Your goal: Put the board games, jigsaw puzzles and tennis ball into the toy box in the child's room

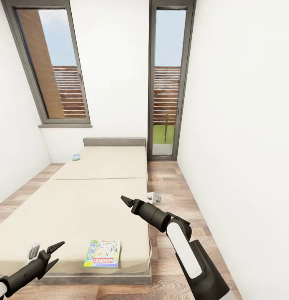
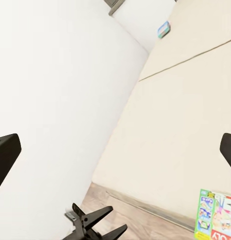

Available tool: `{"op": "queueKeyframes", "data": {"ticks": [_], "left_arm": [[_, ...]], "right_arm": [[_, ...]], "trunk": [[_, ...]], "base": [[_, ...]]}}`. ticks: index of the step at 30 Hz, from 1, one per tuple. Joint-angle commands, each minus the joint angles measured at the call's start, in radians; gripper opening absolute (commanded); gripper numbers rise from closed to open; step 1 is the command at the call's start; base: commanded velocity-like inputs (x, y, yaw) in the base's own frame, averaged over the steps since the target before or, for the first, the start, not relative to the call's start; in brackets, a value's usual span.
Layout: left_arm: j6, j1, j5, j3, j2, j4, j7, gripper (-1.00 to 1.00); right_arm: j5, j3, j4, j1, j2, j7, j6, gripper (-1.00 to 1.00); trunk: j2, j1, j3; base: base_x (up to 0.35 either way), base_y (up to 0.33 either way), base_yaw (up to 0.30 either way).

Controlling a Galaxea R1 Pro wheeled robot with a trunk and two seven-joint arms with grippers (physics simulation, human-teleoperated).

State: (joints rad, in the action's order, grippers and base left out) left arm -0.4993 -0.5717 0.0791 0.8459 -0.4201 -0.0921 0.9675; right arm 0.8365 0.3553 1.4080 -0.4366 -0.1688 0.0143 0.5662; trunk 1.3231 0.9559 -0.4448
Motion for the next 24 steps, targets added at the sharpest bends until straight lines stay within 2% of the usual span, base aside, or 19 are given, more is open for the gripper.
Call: {"op": "queueKeyframes", "data": {"ticks": [1, 9, 15, 24], "left_arm": [[-0.009, 0.0, 0.008, -0.004, -0.002, 0.0, 0.001, 1.0], [-0.013, 0.0, 0.009, -0.004, -0.013, 0.0, 0.007, 1.0], [-0.014, 0.0, 0.008, 0.001, -0.015, 0.0, 0.058, 1.0], [-0.016, 0.0, 0.008, 0.002, -0.015, 0.0, 0.079, 1.0]], "right_arm": [[0.001, -0.001, 0.0, -0.001, -0.001, 0.001, 0.004, 1.0], [0.0, -0.001, 0.0, -0.001, -0.001, -0.001, 0.004, 1.0], [0.0, -0.002, -0.001, -0.001, 0.0, -0.001, 0.004, 1.0], [0.001, -0.002, 0.001, -0.001, 0.0, -0.002, 0.004, 1.0]], "trunk": [[0.008, 0.004, -0.004], [0.064, 0.035, -0.029], [0.106, 0.058, -0.048], [0.169, 0.092, -0.076]], "base": [[0.0, 0.0, 0.0], [0.0, 0.0, 0.0], [0.0, 0.0, 0.0], [0.0, 0.0, 0.0]]}}
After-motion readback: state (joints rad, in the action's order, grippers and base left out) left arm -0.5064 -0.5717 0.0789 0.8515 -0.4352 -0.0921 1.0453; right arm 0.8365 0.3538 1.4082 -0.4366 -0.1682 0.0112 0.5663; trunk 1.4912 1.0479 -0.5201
